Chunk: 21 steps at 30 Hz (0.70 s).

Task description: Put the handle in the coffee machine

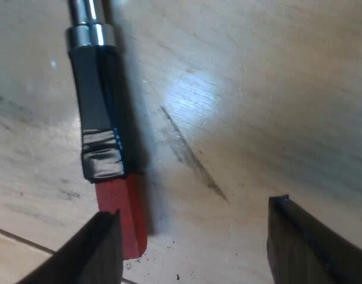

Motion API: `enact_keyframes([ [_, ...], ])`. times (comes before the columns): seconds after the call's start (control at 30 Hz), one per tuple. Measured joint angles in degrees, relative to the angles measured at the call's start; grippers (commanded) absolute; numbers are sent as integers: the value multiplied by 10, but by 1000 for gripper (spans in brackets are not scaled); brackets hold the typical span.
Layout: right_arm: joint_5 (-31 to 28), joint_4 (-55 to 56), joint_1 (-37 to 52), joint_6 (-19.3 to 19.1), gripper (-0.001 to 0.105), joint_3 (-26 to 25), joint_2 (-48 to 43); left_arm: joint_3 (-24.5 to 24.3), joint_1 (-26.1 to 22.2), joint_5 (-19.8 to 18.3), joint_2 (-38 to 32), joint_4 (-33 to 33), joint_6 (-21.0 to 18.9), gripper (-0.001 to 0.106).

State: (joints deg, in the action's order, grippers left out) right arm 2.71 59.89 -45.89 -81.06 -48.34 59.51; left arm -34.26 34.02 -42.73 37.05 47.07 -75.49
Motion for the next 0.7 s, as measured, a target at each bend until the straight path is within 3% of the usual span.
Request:
enact_keyframes([
  [0.43,-27,-1,0,5,51,0,79,1,0,0,2,-1,0,70],
  [0.7,-27,-1,0,4,7,0,121,1,0,0,2,-1,0,70],
])
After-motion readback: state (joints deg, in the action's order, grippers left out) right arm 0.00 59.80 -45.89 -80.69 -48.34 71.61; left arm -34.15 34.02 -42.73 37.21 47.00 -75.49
